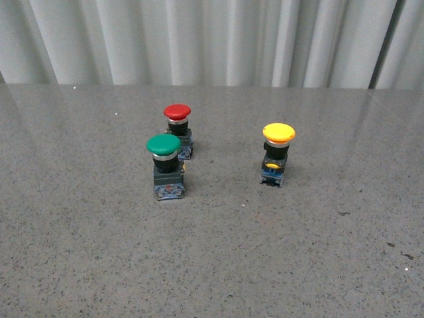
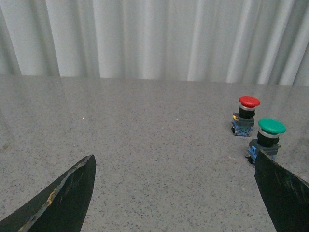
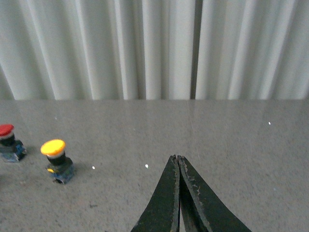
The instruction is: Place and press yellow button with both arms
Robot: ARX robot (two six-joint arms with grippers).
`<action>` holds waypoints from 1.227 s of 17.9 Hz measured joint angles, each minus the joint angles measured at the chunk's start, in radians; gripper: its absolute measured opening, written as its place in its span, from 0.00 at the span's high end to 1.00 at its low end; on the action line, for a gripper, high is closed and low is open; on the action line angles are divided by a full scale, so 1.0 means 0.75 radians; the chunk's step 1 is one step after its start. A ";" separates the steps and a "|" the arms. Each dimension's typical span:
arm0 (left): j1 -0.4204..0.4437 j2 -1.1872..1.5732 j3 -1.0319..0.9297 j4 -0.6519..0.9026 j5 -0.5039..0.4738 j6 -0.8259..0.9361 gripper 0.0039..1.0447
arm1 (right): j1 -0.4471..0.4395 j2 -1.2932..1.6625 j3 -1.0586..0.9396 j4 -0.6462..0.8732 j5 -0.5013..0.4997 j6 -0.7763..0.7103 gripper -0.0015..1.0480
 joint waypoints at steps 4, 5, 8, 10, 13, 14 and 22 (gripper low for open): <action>0.000 0.000 0.000 -0.001 0.000 0.000 0.06 | -0.001 -0.088 -0.097 -0.025 0.002 -0.002 0.98; 0.000 0.000 0.000 -0.001 0.000 0.000 0.06 | -0.001 -0.106 -0.106 -0.025 0.002 -0.003 0.98; 0.000 0.000 0.000 -0.001 0.000 0.000 0.06 | -0.001 -0.156 -0.152 -0.051 0.002 -0.004 0.98; 0.000 0.000 0.000 -0.001 0.000 0.000 0.06 | -0.001 -0.279 -0.159 -0.212 -0.001 -0.004 0.98; 0.000 0.000 0.000 0.000 -0.001 0.000 0.06 | -0.001 -0.385 -0.187 -0.227 0.002 -0.004 0.98; 0.000 0.000 0.000 -0.001 -0.003 -0.001 0.06 | -0.001 -0.413 -0.214 -0.248 0.002 -0.004 0.98; 0.000 0.000 0.000 -0.001 0.001 0.000 0.06 | -0.001 -0.415 -0.214 -0.233 0.002 -0.005 0.78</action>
